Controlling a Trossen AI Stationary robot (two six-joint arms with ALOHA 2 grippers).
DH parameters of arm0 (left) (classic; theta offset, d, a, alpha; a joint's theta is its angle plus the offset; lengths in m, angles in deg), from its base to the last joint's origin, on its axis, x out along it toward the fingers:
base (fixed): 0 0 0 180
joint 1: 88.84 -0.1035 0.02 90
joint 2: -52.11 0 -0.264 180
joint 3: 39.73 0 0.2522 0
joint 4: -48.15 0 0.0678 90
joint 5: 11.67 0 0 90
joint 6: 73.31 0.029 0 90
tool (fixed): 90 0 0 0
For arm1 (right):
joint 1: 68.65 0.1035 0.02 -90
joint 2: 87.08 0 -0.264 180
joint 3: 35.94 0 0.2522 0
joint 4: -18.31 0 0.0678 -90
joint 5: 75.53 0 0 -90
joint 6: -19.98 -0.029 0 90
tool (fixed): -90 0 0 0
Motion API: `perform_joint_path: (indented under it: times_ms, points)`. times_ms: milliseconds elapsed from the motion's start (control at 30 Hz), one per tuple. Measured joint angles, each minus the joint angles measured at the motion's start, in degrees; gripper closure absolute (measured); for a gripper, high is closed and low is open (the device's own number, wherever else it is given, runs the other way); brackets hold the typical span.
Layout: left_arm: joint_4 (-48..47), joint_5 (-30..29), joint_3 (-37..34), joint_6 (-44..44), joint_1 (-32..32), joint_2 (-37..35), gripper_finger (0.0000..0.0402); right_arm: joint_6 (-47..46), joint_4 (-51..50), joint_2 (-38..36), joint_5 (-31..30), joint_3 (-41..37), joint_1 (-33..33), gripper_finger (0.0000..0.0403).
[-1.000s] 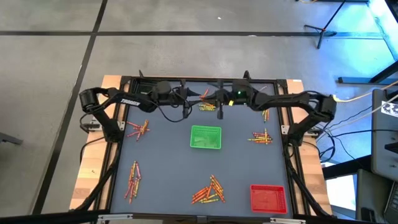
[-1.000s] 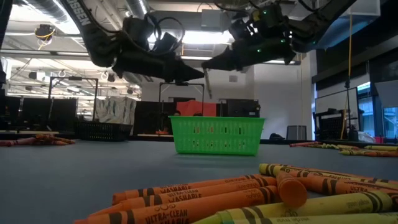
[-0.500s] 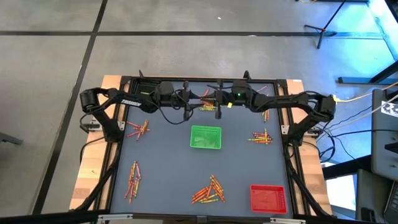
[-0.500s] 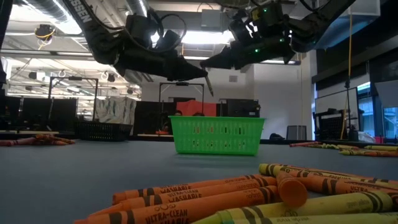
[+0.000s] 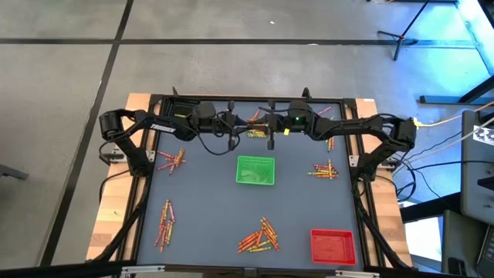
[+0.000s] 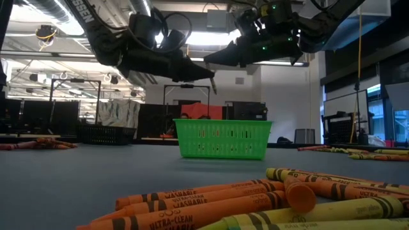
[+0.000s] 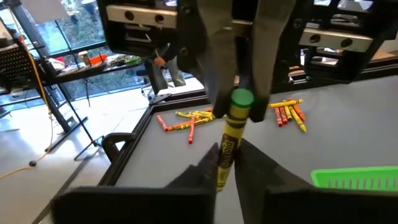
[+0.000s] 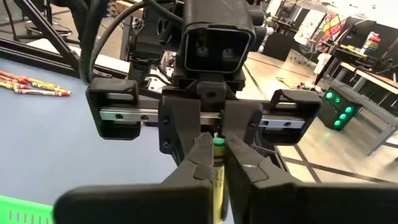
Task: Sort crayons
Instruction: Put the green crayon into the black bin
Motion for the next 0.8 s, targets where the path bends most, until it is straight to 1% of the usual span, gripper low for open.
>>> perform_joint_path:
  times_ms: [100,200,300,367,433,500,567,700,767,800]
  points:
    - [0.0,-1.1,0.0,0.0,0.1,0.0,0.0392,-2.8,0.0,0.0,0.0,0.0,0.0,0.0364]
    - [-0.8,-2.3,0.0,0.1,0.1,0.0,0.0394,-5.4,-0.2,-0.3,-0.1,0.0,0.0,0.0334]
    - [-2.1,-5.1,0.0,1.4,0.1,-0.3,0.0397,-5.6,-2.4,-2.4,0.0,0.0,0.0,0.0294]
    - [-4.9,-8.1,0.0,3.2,0.0,-1.8,0.0397,-5.5,-6.3,-5.1,0.0,0.0,0.0,0.0268]
    - [-10.2,-11.9,0.0,5.4,0.0,-4.3,0.0397,-5.4,-13.0,-8.8,-0.4,0.0,0.0,0.0246]
    - [-16.2,-16.5,0.0,7.1,0.0,-7.5,0.0397,-5.4,-20.1,-13.0,-3.8,0.0,0.0,0.0229]
    - [-22.7,-22.6,0.0,7.5,0.0,-10.8,0.0398,-5.3,-28.1,-17.4,-8.1,0.1,0.0,0.0217]
    - [-37.4,-36.2,0.0,8.9,-1.6,-17.5,0.0398,-5.7,-42.4,-24.2,-16.0,0.1,0.0,0.0208]
    - [-44.0,-41.5,0.0,9.5,-3.3,-20.2,0.0398,-6.8,-48.0,-26.7,-20.6,0.1,0.0,0.0209]
    - [-46.2,-43.1,0.0,9.8,-4.5,-21.2,0.0398,-7.4,-50.3,-27.6,-22.8,0.1,0.0,0.0210]
